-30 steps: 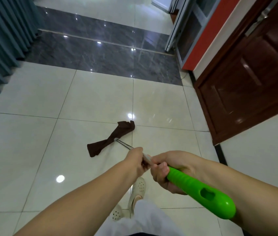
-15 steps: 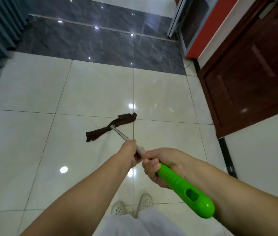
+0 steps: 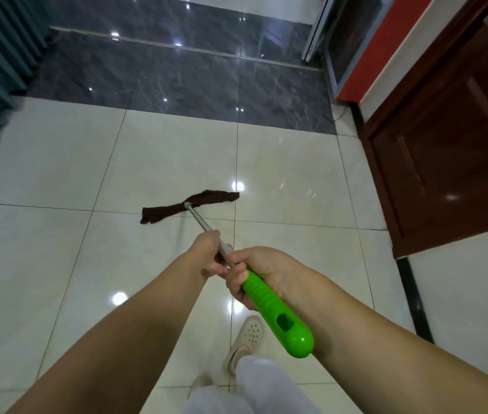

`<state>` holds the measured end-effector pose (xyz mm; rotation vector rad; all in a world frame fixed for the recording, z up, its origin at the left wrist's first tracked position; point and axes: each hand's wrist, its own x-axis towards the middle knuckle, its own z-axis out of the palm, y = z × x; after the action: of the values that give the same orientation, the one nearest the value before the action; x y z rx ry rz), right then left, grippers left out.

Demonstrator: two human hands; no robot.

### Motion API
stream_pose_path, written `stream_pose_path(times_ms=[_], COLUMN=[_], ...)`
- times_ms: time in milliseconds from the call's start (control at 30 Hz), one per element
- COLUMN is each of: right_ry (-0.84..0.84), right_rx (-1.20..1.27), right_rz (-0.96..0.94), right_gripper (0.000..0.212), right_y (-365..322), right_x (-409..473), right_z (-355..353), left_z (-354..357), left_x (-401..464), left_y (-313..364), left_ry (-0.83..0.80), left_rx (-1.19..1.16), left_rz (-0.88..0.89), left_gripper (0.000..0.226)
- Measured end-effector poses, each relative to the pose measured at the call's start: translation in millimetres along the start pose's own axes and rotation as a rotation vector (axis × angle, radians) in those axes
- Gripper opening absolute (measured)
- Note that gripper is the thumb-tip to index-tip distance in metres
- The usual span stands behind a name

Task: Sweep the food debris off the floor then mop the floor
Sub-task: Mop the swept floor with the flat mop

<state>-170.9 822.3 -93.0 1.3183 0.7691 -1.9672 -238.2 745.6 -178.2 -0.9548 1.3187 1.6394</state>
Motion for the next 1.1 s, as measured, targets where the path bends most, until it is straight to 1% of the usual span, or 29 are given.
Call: stream_pose_path(times_ms=[167,233,367,467,567,633,733,833,933,1000,1100], right_ry=[-0.010,-0.028,-0.041,-0.077,-0.099,-0.105,-0.115,-0.091,-0.063,-0.058,-0.040], right_rx=[-0.021,-0.023,-0.059,-0.076,-0.029,0.024,0.062,0.112,0.180,0.217,0.252], right_rz=[0.000,0.015,0.004,0.020,0.041,0.052,0.051,0.059,0.036,0.016,-0.023], right_gripper=[0.014,0.011,0.025,0.015,0.010,0.010,0.017,0.017,0.017,0.019,0.016], right_y=[-59,-81,-115,-131,-135,-133,-124,-105,-73,-44,5], right_x=[19,27,39,45,44,36,19,2,-12,-21,-32], right_z=[-7,-10,-16,-25,-44,-60,-80,-93,-100,-103,-106], left_z=[41,55,76,90,101,109,120,125,118,108,88], left_x=[24,34,49,62,70,70,63,51,31,14,-11], left_y=[40,52,70,75,67,56,36,15,-10,-30,-65], left_ry=[0.066,0.089,0.131,0.177,0.157,0.126,0.098,0.079,0.020,-0.031,-0.082], left_rx=[-0.030,0.017,0.100,0.134,0.092,0.069,0.089,0.174,0.223,0.265,0.261], left_rz=[-0.021,-0.015,0.017,0.039,-0.004,-0.010,0.023,0.041,0.025,0.020,0.019], left_gripper=[0.026,0.025,0.029,0.028,0.024,0.028,0.036,0.027,0.017,0.017,0.018])
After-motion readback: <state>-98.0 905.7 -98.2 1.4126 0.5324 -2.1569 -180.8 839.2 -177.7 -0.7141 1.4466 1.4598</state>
